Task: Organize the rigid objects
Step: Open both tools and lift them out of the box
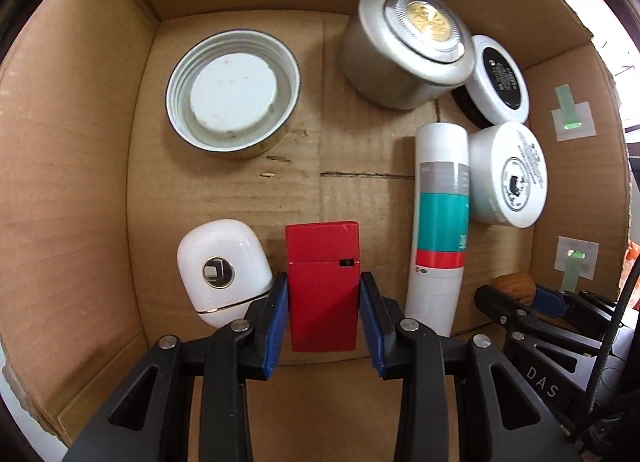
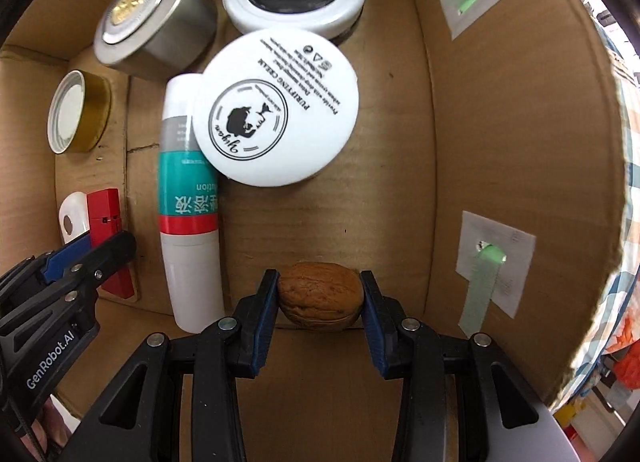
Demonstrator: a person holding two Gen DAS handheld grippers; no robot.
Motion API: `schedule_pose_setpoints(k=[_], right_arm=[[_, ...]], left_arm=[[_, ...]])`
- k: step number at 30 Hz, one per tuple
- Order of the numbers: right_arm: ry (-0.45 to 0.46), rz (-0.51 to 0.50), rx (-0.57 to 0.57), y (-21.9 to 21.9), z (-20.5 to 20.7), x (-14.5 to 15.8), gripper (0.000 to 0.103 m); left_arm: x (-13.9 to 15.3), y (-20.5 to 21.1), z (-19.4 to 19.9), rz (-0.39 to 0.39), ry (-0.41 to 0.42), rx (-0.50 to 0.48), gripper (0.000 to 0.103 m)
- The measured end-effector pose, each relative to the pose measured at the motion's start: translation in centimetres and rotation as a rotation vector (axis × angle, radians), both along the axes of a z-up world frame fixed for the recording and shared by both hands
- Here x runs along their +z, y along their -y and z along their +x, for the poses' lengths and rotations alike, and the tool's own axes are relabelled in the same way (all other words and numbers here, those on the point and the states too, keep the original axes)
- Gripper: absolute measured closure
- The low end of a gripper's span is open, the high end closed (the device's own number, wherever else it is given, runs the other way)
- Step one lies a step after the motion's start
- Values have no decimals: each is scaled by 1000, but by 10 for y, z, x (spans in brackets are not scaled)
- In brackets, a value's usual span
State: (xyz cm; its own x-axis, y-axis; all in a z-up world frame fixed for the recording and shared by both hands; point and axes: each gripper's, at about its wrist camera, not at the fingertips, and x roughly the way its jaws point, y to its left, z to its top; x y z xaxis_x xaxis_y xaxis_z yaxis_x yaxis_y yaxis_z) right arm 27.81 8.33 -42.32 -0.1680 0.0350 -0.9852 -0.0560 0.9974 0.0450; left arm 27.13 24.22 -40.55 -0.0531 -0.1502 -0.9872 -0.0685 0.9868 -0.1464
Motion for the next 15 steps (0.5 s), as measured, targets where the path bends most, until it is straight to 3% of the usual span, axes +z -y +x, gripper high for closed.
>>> schedule_pose_setpoints(k=[7,8,11,12,15], right_arm=[[-51,-17,6,0,12,-5,57],[-54,-22,8,-1,14,-5,45],[-51,-7,3,1,19,-1,41],[-46,-8,3,2,21,1,40],[-22,5,4,-2,23,13,33]], left_arm=[[3,-8,7,-2,-15,21,67],[6,-7,9,0,-9,24,62],[19,-6,19,29,16,22,50],[23,-5,20,34,25,24,39],[42,-5,20,50,63,43,23]])
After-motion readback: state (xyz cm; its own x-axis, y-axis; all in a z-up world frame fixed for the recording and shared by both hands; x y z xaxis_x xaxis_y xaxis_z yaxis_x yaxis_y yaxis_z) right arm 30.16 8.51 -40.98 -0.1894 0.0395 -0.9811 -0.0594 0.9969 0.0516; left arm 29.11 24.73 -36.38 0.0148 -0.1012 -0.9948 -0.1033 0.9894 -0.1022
